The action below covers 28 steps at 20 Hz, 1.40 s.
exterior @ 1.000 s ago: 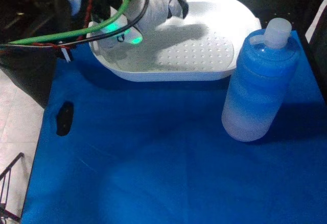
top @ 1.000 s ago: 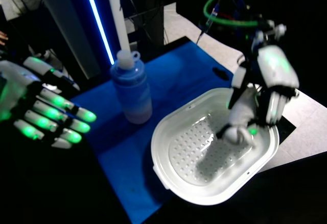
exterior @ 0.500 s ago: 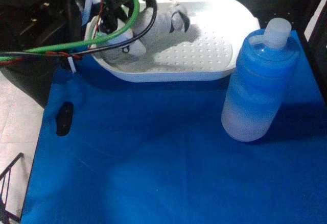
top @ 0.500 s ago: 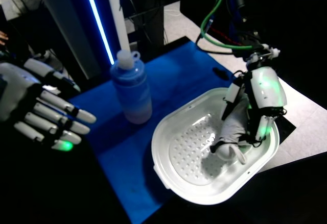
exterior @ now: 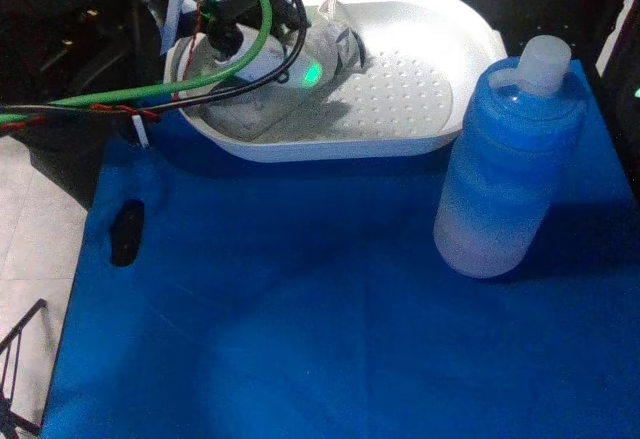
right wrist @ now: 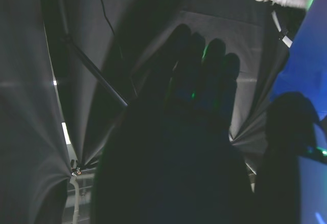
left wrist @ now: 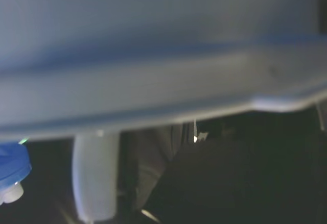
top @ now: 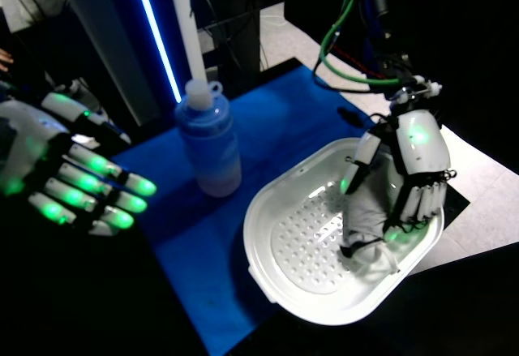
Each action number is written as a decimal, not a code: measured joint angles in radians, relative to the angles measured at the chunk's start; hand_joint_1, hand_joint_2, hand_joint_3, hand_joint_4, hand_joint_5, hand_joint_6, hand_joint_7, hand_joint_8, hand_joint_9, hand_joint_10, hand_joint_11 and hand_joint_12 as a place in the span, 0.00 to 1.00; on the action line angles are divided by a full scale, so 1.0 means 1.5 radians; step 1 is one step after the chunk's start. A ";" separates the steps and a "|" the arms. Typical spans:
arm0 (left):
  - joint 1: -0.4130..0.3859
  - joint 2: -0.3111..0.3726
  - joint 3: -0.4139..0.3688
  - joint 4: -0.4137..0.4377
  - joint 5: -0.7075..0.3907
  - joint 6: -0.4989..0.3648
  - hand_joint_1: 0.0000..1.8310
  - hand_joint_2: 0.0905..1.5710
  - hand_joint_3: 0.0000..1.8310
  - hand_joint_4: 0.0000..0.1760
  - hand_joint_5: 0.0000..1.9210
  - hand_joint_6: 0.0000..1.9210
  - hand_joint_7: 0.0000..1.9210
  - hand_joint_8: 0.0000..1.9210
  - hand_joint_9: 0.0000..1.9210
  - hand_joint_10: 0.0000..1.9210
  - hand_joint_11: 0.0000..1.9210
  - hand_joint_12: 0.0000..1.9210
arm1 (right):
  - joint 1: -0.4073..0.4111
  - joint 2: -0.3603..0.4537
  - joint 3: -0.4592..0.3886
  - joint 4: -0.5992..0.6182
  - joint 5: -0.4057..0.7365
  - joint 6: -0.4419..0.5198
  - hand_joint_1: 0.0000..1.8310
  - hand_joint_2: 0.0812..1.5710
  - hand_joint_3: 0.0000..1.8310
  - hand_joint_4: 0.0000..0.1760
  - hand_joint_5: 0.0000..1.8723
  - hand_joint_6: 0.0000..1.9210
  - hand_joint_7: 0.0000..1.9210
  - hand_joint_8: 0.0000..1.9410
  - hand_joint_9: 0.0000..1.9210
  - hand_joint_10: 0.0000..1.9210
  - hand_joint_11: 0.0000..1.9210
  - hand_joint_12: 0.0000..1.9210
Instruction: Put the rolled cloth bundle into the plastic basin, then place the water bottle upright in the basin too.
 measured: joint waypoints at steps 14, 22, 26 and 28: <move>0.136 0.334 -0.332 0.052 -0.212 -0.001 0.28 0.52 0.00 1.00 0.01 0.00 0.00 0.00 0.00 0.00 0.00 0.00 | 0.000 0.001 -0.005 -0.014 0.001 0.043 0.49 0.75 0.00 0.00 0.14 0.00 0.16 0.00 0.17 0.00 0.06 0.31; 0.418 0.447 -0.503 -0.104 -0.444 0.002 0.32 0.52 0.00 1.00 0.00 0.00 0.00 0.00 0.00 0.00 0.00 0.00 | 0.000 -0.020 0.007 -0.026 0.045 0.117 0.51 0.67 0.00 0.58 0.11 0.00 0.17 0.00 0.13 0.00 0.00 0.31; 0.500 0.463 -0.545 -0.152 -0.553 -0.007 0.32 0.54 0.00 1.00 0.00 0.00 0.00 0.00 0.00 0.00 0.00 0.00 | 0.000 -0.049 0.049 -0.025 0.046 0.213 0.48 0.70 0.00 0.66 0.08 0.00 0.16 0.00 0.11 0.00 0.00 0.34; 0.527 0.464 -0.555 -0.173 -0.576 -0.010 0.34 0.52 0.00 1.00 0.01 0.00 0.00 0.00 0.00 0.00 0.01 0.00 | 0.001 -0.055 0.056 -0.026 0.045 0.217 0.46 0.69 0.00 0.59 0.09 0.00 0.17 0.00 0.11 0.00 0.00 0.34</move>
